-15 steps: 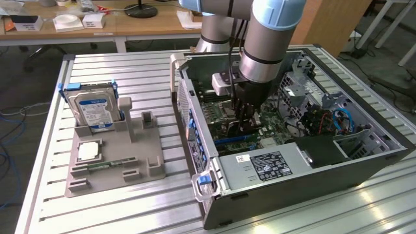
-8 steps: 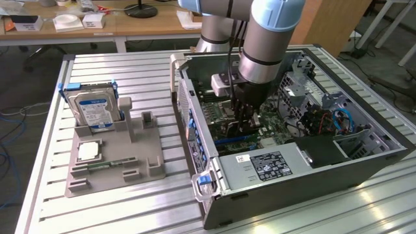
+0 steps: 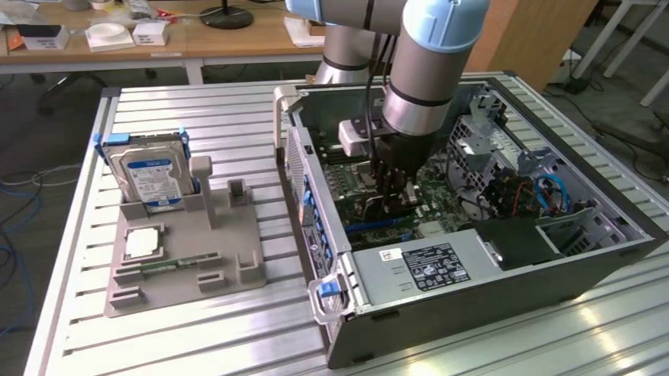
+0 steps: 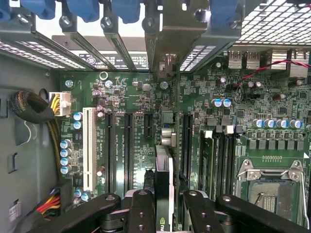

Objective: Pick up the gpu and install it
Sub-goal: 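Insert the gpu into the slot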

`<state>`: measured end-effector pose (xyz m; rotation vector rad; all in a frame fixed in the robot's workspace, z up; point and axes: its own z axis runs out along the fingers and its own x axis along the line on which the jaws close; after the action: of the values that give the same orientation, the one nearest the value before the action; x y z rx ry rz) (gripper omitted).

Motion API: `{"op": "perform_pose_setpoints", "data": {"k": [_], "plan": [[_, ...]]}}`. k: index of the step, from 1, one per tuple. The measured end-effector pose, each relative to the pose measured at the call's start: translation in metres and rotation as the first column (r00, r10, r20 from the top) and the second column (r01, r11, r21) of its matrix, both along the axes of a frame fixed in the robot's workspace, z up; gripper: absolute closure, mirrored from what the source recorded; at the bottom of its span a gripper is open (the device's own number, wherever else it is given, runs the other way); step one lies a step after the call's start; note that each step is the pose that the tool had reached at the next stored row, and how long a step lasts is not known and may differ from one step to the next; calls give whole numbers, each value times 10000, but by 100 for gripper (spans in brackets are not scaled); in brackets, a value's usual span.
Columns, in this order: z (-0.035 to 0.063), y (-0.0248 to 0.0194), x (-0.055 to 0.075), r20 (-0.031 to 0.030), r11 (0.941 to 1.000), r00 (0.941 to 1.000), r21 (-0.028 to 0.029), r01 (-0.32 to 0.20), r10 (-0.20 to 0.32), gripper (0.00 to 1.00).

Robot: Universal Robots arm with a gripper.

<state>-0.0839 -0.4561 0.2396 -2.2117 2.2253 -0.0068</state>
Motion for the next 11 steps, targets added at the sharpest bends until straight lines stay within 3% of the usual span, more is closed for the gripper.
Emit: {"op": "perform_pose_setpoints", "data": {"k": [11], "plan": [[-13, 0, -9, -1, 10000, 10000, -2, 3, -3, 73]]}}
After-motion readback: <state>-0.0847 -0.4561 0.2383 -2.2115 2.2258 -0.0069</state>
